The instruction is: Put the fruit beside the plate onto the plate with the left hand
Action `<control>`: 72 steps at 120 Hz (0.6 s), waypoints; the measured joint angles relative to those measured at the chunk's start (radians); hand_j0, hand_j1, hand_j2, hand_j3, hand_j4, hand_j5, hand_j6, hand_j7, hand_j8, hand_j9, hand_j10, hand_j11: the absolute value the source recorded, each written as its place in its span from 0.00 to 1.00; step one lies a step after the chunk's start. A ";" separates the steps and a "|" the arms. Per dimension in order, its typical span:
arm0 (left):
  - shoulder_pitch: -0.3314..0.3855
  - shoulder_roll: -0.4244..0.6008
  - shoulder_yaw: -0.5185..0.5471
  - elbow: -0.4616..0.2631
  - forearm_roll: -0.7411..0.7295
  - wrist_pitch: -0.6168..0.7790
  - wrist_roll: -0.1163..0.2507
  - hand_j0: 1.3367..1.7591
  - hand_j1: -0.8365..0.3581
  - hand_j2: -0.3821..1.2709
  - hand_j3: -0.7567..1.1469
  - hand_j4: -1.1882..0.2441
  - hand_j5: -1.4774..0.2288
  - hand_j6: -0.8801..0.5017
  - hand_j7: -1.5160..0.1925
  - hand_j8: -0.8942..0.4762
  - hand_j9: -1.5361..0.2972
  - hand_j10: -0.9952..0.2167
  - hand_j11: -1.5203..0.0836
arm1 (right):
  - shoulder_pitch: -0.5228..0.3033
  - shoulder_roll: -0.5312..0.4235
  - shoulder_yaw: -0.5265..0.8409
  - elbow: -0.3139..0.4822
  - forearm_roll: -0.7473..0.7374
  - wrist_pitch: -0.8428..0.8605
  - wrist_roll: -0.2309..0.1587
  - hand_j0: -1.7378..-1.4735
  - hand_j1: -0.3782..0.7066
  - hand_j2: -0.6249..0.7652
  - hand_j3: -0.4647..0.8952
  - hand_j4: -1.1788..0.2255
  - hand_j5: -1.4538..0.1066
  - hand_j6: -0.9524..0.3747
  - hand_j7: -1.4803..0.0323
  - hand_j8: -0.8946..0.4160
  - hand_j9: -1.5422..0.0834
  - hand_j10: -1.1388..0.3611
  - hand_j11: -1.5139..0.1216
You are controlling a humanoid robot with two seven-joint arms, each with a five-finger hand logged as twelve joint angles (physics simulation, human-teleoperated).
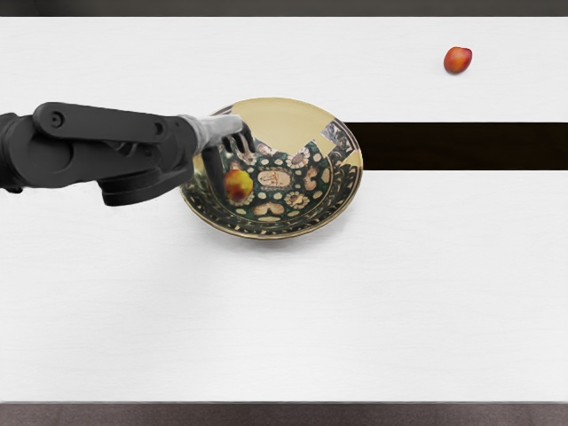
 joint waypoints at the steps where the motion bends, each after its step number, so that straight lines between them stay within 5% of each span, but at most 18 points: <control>1: 0.000 0.009 -0.006 0.000 0.000 0.000 0.000 0.76 0.65 0.32 0.40 0.56 0.56 0.39 0.59 0.41 0.56 0.50 0.62 | 0.000 0.000 0.000 0.000 0.000 0.000 0.000 0.30 0.06 0.44 0.34 0.82 0.91 0.69 0.95 0.66 0.92 0.74 0.90; 30: 0.033 0.447 -0.185 -0.032 -0.023 -0.030 -0.002 0.76 0.71 0.28 0.40 0.62 0.64 0.43 0.66 0.45 0.63 0.57 0.71 | 0.000 0.000 0.000 0.000 0.000 0.000 0.000 0.30 0.06 0.44 0.34 0.82 0.91 0.69 0.95 0.66 0.92 0.74 0.90; 49: 0.092 0.780 -0.212 -0.058 -0.354 -0.327 -0.049 0.76 0.72 0.27 0.40 0.64 0.65 0.44 0.68 0.46 0.64 0.59 0.72 | 0.000 0.000 0.000 0.000 0.000 0.000 0.000 0.30 0.06 0.44 0.34 0.82 0.91 0.69 0.95 0.66 0.92 0.74 0.90; 72: 0.128 0.841 -0.216 -0.079 -0.568 -0.594 -0.065 0.76 0.73 0.27 0.40 0.65 0.67 0.45 0.69 0.46 0.65 0.60 0.73 | 0.000 0.000 0.000 0.000 0.000 0.000 0.000 0.30 0.06 0.44 0.34 0.82 0.91 0.69 0.95 0.66 0.92 0.74 0.90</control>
